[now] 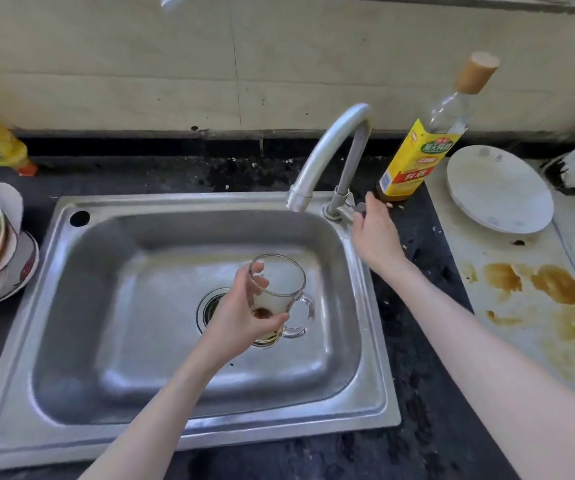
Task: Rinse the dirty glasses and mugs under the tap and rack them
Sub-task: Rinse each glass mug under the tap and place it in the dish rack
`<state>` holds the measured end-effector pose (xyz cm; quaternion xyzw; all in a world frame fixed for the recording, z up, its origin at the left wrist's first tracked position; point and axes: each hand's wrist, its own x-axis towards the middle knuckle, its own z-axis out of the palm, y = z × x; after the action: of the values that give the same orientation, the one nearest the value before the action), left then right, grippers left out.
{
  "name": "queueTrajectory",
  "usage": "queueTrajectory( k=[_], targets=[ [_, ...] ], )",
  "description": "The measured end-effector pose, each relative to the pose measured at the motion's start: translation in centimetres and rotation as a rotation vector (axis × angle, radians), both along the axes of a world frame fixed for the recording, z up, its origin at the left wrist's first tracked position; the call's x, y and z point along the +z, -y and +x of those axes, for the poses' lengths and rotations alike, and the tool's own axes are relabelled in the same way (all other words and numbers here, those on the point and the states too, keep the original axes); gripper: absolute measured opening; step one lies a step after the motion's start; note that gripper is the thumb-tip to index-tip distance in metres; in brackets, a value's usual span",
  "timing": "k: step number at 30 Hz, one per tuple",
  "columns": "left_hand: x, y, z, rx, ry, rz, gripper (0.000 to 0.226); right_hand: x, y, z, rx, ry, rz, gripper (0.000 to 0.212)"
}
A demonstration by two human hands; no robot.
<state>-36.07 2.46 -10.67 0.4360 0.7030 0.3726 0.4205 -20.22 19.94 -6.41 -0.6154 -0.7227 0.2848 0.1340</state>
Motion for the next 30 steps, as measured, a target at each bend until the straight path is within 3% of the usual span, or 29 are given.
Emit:
queueTrajectory(
  k=[6,11,14,30],
  targets=[
    [-1.5,0.1,-0.3,0.023,-0.040,-0.039,0.074,-1.8,1.7,0.6,0.106,-0.022,0.191,0.036],
    [-2.5,-0.7,-0.2,0.045,-0.031,-0.079,0.076,-5.3,3.8,0.9,0.343,0.503,0.261,0.059],
    [-2.9,-0.8,-0.3,0.045,-0.041,-0.093,0.076,-6.2,4.2,0.6,0.334,0.624,0.286,0.065],
    [-2.7,-1.3,-0.1,-0.022,-0.055,-0.106,0.066,-5.9,4.3,0.5,0.333,0.627,0.228,0.070]
  ],
)
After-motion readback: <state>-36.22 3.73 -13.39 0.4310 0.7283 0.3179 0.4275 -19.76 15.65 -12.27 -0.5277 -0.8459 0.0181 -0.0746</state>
